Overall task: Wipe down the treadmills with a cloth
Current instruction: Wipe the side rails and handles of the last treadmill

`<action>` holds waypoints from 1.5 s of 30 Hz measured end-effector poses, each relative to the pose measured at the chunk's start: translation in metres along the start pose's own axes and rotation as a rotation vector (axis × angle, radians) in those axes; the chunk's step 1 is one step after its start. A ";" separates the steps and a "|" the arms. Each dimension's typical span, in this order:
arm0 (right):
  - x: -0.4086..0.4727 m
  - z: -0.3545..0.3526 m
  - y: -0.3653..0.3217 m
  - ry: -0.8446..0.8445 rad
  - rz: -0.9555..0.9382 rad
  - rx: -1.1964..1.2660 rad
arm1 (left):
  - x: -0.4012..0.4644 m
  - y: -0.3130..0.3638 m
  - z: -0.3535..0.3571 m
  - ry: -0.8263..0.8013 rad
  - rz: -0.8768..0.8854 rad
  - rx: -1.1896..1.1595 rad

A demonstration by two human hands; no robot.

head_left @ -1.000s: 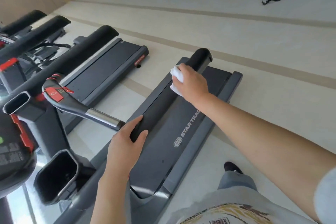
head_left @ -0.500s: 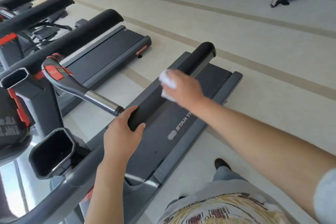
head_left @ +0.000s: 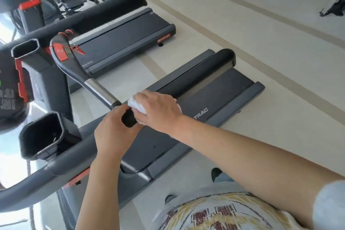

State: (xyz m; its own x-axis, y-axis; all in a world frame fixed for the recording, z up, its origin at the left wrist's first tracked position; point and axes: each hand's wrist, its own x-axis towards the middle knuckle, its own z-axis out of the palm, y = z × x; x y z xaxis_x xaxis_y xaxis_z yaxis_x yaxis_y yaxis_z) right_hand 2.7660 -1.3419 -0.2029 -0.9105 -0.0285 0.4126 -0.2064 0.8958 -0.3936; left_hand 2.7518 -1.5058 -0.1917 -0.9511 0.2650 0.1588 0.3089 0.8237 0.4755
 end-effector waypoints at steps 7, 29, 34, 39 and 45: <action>0.024 -0.059 0.116 -0.029 0.012 -0.106 | -0.007 0.014 0.006 0.095 -0.100 -0.043; 0.053 0.023 -0.033 -0.316 -0.488 -0.014 | -0.056 -0.010 0.001 0.383 -0.258 0.026; 0.059 0.026 -0.023 -0.308 -0.517 0.028 | -0.036 -0.038 -0.023 0.306 -0.215 0.067; 0.070 0.021 -0.009 -0.364 -0.451 0.065 | 0.001 -0.064 -0.040 0.178 -0.192 -0.020; 0.056 0.000 0.009 -0.277 -0.231 -0.075 | 0.039 -0.098 -0.060 0.117 -0.060 -0.094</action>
State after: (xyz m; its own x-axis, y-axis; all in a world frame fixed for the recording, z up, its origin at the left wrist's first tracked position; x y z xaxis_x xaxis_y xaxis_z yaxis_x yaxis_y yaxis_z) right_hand 2.7129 -1.3355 -0.1833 -0.9074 -0.3440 0.2413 -0.4007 0.8814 -0.2501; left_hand 2.6845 -1.6067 -0.1803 -0.9626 0.1518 0.2245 0.2555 0.7842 0.5654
